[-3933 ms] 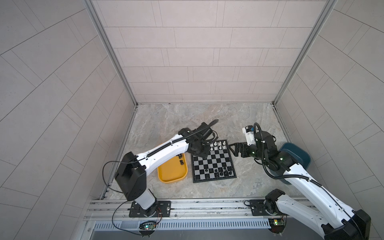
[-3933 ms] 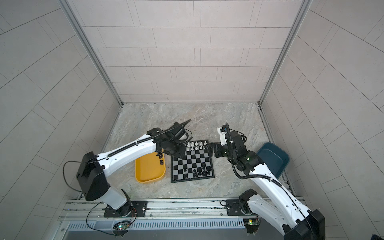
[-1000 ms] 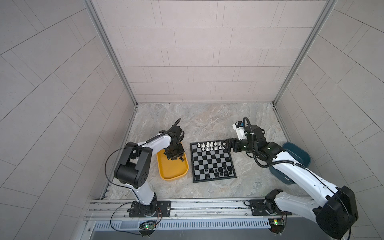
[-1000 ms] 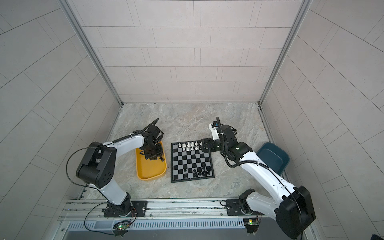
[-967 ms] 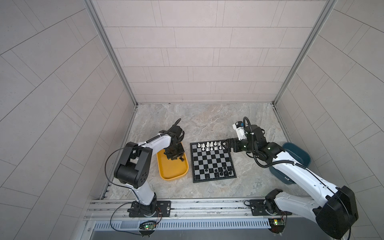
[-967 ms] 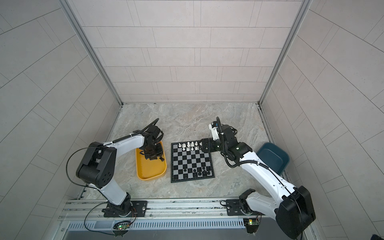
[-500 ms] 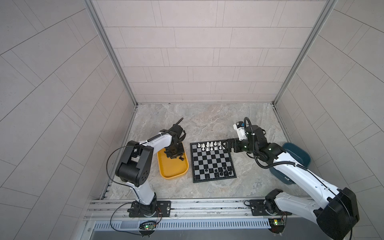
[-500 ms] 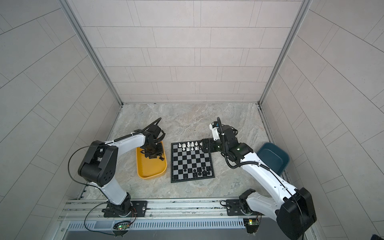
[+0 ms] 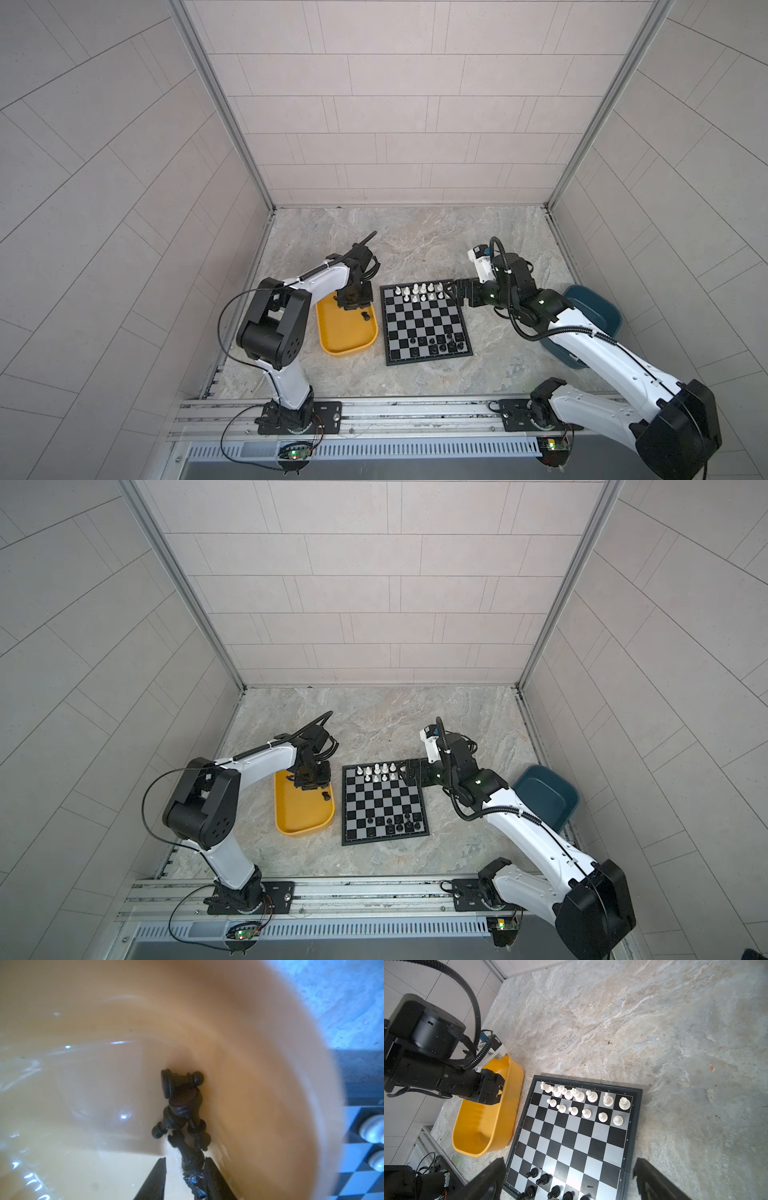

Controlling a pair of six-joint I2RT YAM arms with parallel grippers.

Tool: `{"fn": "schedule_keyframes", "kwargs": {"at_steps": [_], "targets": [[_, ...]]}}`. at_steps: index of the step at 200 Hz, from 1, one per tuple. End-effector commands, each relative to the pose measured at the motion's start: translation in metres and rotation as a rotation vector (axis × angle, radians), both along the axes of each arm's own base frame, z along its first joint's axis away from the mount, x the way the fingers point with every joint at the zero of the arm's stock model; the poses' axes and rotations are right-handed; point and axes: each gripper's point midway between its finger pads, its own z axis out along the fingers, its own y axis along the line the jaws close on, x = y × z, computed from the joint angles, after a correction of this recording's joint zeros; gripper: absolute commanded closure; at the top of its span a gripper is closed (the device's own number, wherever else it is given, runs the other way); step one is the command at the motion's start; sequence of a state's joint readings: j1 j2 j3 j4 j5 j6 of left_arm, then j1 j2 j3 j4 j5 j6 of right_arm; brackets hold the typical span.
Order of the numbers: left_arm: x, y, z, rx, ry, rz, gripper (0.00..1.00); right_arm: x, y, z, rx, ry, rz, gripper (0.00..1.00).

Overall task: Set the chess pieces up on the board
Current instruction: 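Lower the left gripper into the yellow tray and grasp a black rook, then carry the rook with the left gripper over the board while the right gripper approaches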

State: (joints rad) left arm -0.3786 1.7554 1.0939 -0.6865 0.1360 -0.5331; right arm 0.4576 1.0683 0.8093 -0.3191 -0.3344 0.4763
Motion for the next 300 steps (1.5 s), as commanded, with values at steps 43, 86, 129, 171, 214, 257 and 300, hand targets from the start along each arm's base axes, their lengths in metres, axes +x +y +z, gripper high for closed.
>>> {"fn": "schedule_keyframes", "kwargs": {"at_steps": [43,86,129,171,214,257,300], "targets": [[-0.005,0.000,-0.010,0.039,0.051,0.004,0.67,-0.003,-0.004,0.005,0.025,-0.015,-0.007,0.02],[-0.005,0.004,-0.012,0.054,0.046,0.058,0.72,-0.004,-0.005,0.004,0.027,-0.012,-0.007,0.02],[-0.006,0.010,-0.011,0.083,0.041,0.071,0.73,-0.004,-0.004,0.002,0.030,-0.005,-0.001,0.02],[-0.008,0.011,-0.004,0.085,0.025,0.030,0.78,-0.005,-0.004,0.001,0.031,-0.003,-0.002,0.02],[-0.018,0.012,0.022,0.055,-0.031,-0.041,0.79,-0.002,-0.005,0.005,0.029,-0.015,-0.009,0.02],[-0.024,0.016,0.043,0.051,-0.089,-0.101,0.79,0.003,-0.001,0.009,0.045,-0.018,-0.007,0.02],[-0.021,0.010,0.060,0.001,-0.208,-0.148,0.79,0.014,0.009,0.014,0.087,-0.010,-0.011,0.02]]}}
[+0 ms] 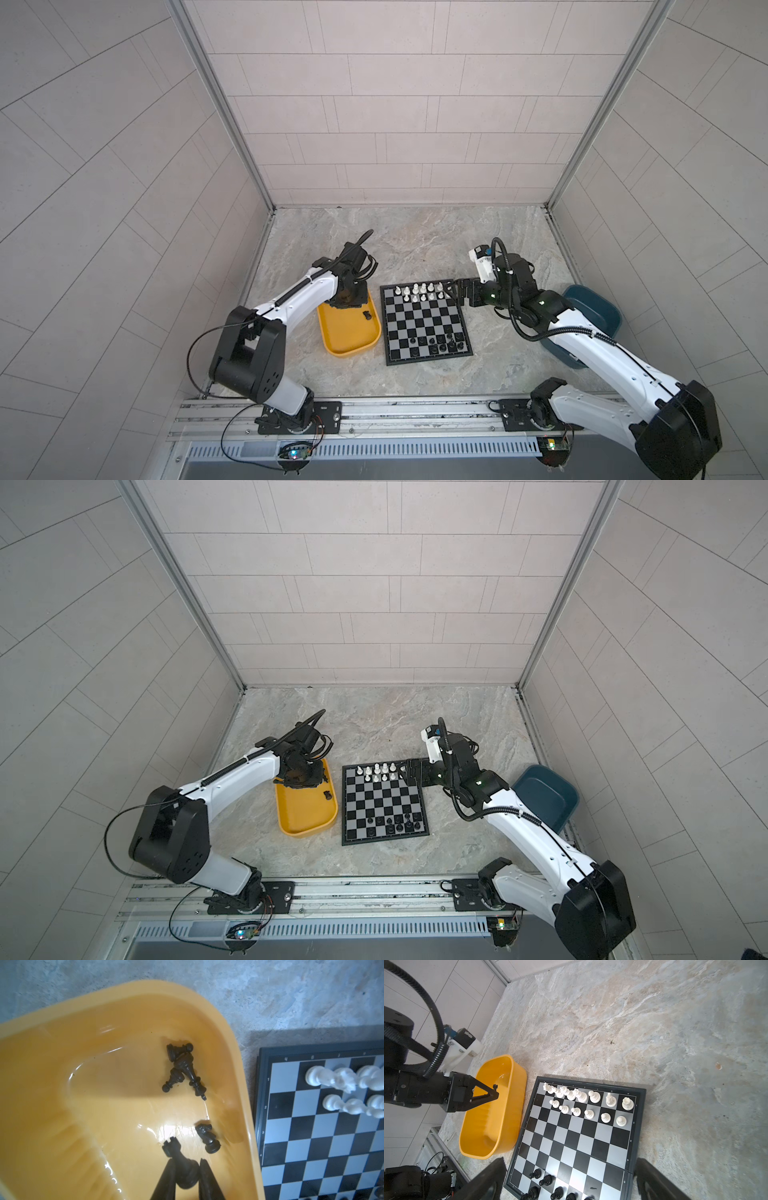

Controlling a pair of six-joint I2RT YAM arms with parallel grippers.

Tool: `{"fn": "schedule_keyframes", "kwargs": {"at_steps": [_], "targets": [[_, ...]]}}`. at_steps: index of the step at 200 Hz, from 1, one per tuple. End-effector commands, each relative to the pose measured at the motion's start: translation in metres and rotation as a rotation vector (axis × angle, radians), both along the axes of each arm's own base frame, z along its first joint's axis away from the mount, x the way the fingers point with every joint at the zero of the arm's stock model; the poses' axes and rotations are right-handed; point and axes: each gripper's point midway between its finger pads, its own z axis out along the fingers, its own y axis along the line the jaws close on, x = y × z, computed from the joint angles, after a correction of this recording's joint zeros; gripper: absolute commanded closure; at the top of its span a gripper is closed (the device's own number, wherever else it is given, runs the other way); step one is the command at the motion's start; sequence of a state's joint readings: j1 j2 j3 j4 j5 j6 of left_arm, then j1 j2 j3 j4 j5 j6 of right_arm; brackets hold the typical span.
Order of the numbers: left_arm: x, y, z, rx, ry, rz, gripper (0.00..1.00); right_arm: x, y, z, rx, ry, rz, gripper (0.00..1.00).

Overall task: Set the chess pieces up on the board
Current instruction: 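Carry the rook with the left gripper over the board while the right gripper approaches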

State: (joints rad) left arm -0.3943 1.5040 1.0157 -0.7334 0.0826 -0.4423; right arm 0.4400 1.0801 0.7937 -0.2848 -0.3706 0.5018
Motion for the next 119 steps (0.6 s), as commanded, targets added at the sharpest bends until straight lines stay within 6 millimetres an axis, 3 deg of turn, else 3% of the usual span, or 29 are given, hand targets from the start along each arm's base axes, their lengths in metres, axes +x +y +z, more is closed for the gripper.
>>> {"fn": "schedule_keyframes", "kwargs": {"at_steps": [1,73,119], "targets": [[-0.002,-0.002,0.010,-0.015,-0.065,-0.057,0.79,0.012,0.007,0.017,0.049,-0.027,-0.008,0.02],[0.028,-0.033,0.065,-0.158,-0.514,-0.177,0.80,0.040,0.029,0.037,0.181,-0.013,-0.034,0.03],[0.017,-0.082,0.122,-0.209,-1.031,-0.440,0.82,0.057,0.039,0.045,0.205,0.005,-0.039,0.05]]}}
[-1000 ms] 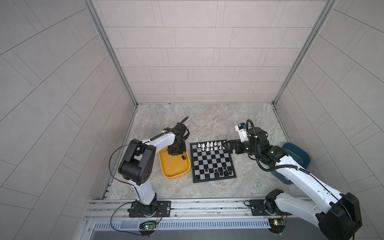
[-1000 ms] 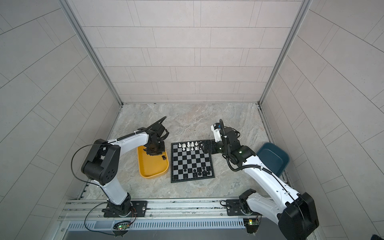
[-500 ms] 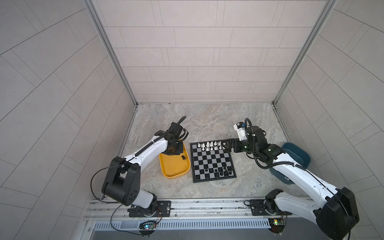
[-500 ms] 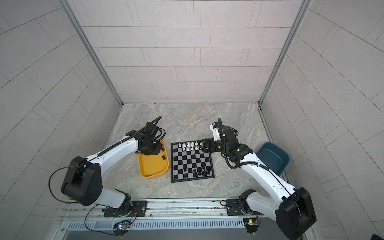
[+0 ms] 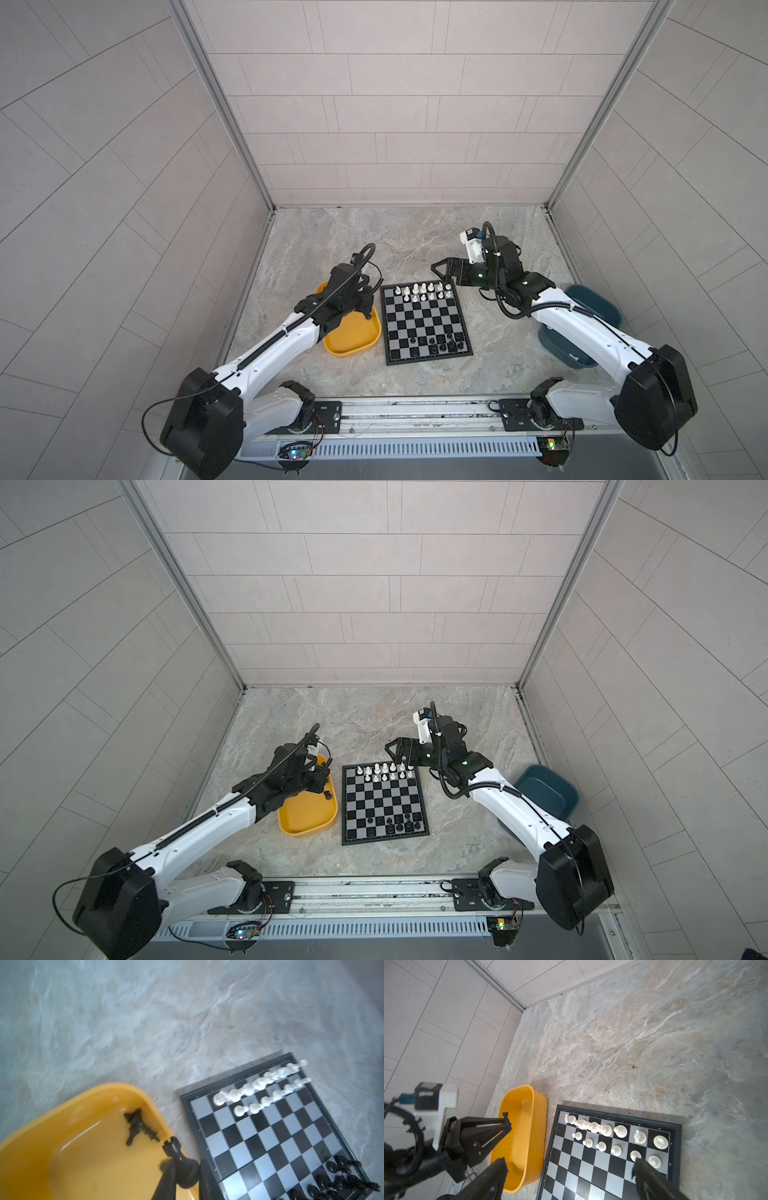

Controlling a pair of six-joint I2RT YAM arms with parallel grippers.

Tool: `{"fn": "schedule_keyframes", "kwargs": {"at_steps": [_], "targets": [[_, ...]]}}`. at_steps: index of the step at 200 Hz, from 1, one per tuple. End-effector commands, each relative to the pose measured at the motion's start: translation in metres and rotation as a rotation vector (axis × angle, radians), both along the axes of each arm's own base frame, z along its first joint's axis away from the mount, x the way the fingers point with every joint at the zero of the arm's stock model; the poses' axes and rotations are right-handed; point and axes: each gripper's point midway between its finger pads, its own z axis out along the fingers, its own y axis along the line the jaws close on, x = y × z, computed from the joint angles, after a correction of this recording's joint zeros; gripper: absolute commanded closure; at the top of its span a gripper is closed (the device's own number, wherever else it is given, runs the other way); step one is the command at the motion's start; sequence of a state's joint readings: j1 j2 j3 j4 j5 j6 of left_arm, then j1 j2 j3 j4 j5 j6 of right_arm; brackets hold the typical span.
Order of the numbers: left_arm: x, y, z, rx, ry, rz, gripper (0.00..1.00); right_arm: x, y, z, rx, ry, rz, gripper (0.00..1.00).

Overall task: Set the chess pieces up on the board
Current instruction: 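Carry the rook with the left gripper over the board while the right gripper approaches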

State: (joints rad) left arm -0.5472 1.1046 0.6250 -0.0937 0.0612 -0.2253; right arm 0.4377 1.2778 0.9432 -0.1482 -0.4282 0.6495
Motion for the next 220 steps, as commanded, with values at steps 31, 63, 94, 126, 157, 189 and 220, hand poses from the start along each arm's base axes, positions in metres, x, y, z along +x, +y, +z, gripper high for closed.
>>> {"fn": "schedule_keyframes", "kwargs": {"at_steps": [31,63,94,126,157,189,220], "targets": [[-0.003,-0.048,0.082,-0.090,-0.572,-0.238,0.83,0.009,0.011,0.021,0.010,0.012,0.024,0.07],[-0.022,-0.075,0.084,-0.044,-0.631,-0.391,0.83,-0.003,0.020,0.025,-0.069,0.016,0.104,0.08],[-0.031,-0.089,0.086,-0.057,-0.652,-0.454,0.83,-0.018,0.038,0.029,-0.090,0.026,0.220,0.10],[-0.036,-0.095,0.084,-0.067,-0.645,-0.482,0.82,-0.035,0.064,0.033,-0.102,0.033,0.357,0.15],[-0.036,-0.097,0.082,-0.074,-0.635,-0.483,0.82,-0.050,0.087,0.027,-0.107,0.046,0.456,0.21],[-0.036,-0.098,0.079,-0.076,-0.633,-0.487,0.82,-0.055,0.097,0.020,-0.120,0.064,0.491,0.29],[-0.038,-0.099,0.079,-0.084,-0.631,-0.493,0.82,-0.054,0.100,0.015,-0.138,0.072,0.498,0.41]]}}
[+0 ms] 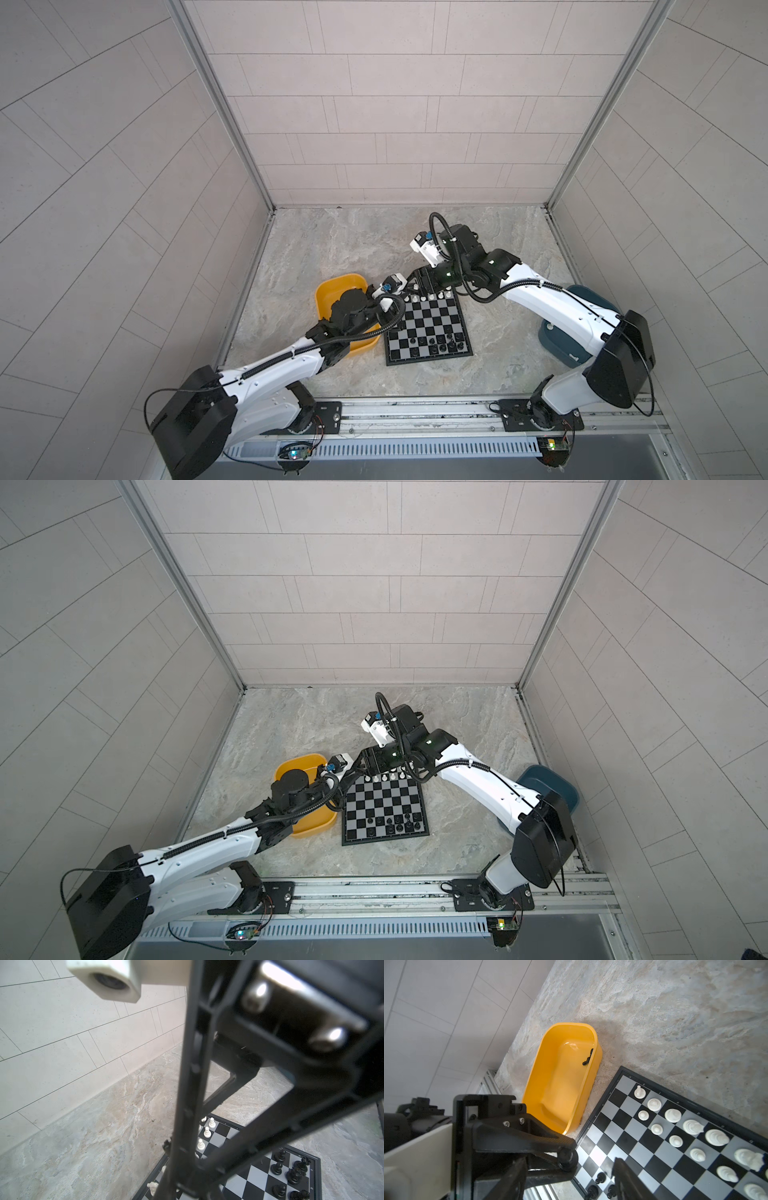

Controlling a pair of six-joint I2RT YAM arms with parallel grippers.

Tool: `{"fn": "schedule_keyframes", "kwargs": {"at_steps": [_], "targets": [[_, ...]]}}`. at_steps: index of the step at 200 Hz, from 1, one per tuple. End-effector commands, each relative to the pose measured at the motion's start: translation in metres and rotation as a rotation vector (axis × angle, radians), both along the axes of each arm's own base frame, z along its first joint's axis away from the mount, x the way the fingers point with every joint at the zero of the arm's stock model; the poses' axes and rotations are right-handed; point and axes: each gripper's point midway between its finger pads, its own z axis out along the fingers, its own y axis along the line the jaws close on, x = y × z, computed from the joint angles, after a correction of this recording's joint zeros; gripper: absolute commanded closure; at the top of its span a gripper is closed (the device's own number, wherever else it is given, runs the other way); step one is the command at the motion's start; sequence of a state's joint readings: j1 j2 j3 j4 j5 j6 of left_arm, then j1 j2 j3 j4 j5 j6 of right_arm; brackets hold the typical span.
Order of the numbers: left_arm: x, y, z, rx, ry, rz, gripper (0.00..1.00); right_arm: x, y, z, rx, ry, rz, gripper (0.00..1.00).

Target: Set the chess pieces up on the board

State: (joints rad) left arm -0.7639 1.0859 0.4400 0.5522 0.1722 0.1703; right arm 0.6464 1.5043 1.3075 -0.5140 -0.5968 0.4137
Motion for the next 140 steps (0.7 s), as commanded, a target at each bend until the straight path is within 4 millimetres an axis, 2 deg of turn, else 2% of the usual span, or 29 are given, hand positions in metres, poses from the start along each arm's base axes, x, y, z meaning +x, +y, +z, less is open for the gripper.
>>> {"fn": "schedule_keyframes", "kwargs": {"at_steps": [1,109,140], "targets": [[-0.002,-0.006,0.014,-0.041,-0.038,-0.028,0.82,0.000,0.004,0.004,-0.011,-0.012,0.023,0.41],[-0.009,-0.011,0.011,-0.038,-0.032,-0.057,0.82,0.004,0.010,-0.009,-0.047,0.003,0.040,0.80],[-0.009,-0.010,0.011,-0.041,-0.034,-0.050,0.81,0.003,0.010,-0.010,-0.044,0.012,0.040,0.87]]}}
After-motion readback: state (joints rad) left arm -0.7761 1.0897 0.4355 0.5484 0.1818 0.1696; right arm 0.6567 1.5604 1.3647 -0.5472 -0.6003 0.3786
